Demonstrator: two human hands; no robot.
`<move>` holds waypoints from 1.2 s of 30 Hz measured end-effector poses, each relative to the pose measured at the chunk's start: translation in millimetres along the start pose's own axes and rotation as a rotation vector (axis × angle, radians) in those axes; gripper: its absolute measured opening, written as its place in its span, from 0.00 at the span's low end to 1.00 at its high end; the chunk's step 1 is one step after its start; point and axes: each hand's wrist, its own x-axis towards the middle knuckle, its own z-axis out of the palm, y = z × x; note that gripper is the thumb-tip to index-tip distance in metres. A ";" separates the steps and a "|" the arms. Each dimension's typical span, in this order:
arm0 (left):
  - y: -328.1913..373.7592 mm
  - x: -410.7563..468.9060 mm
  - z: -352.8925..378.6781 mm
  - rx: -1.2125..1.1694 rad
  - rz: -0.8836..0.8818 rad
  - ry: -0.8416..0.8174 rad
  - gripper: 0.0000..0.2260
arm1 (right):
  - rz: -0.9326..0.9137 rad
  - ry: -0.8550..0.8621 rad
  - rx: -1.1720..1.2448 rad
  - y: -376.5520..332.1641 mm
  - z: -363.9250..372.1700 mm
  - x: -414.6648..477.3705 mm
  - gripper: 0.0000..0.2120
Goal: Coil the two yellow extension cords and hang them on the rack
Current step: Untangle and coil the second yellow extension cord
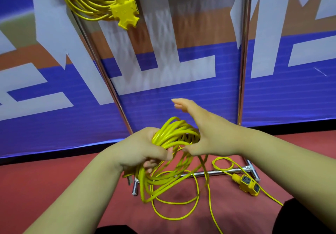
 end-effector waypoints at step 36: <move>10.8 -10.6 -16.0 0.188 0.344 0.537 0.23 | 0.086 0.137 0.294 5.0 -19.0 5.2 0.35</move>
